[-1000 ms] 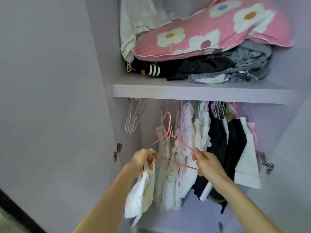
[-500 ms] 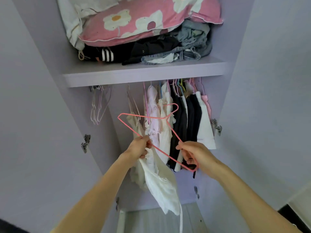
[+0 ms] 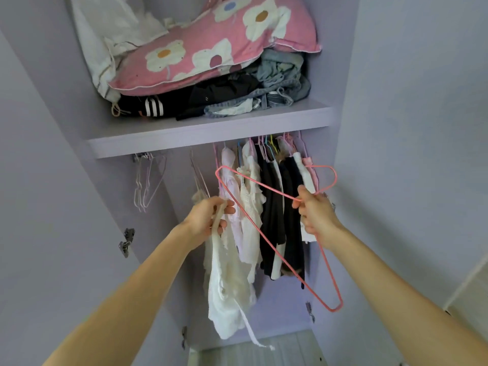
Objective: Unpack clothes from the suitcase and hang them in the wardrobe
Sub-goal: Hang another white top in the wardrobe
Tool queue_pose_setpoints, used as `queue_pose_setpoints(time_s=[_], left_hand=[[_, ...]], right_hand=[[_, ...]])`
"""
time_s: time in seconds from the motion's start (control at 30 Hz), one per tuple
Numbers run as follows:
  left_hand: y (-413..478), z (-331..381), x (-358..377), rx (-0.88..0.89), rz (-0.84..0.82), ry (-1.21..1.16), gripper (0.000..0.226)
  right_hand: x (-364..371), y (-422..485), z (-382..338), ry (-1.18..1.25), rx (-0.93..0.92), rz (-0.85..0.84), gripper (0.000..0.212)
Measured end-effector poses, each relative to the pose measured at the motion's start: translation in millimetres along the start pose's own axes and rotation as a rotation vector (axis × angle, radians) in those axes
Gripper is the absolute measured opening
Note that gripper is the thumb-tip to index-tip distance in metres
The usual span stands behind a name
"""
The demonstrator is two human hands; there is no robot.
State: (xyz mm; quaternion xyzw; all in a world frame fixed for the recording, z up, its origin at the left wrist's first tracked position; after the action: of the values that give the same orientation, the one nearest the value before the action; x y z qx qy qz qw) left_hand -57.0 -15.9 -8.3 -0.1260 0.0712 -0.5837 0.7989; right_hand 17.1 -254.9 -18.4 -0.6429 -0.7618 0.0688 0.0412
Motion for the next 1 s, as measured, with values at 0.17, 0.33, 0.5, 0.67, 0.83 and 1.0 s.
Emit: queue_pose_setpoints(time_s=[0.17,0.33,0.5,0.67,0.83,1.0], left_hand=[[-5,17,-9,0.045,0.098,0.027,0.035],[-5,27,-6,0.044,0.072,0.118,0.045],[-13,30,5,0.006,-0.134,0.265,0.051],[-20,32,25,-0.029,-0.379,0.251,0.051],[-29,42,35,-0.013,-0.484,0.26,0.041],[-35,38,43,0.108,-0.386,0.561,0.023]], right_hand=[[-17,-4,23,-0.336,-0.17,0.033,0.049],[-10,-16,41,-0.463,-0.314,-0.029,0.047],[6,-20,48,-0.589,-0.425,-0.115,0.046],[28,-13,50,-0.843,-0.702,-0.17,0.027],[39,-4,45,-1.058,-0.669,-0.24,0.038],[42,3,32,-1.115,-0.627,-0.207,0.03]])
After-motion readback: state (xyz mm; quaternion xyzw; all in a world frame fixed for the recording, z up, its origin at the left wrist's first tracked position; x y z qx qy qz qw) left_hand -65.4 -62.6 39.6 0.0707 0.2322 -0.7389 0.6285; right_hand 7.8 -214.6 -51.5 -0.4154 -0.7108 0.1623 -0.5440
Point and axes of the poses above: each hand's wrist, its own y-axis towards the middle knuckle, its own x-axis out of the palm, z = x × y, the point moved 1 cm from there along y, towards the middle knuckle, and after that the axes turned 2 degrees about -y, right-handed, at the moved point
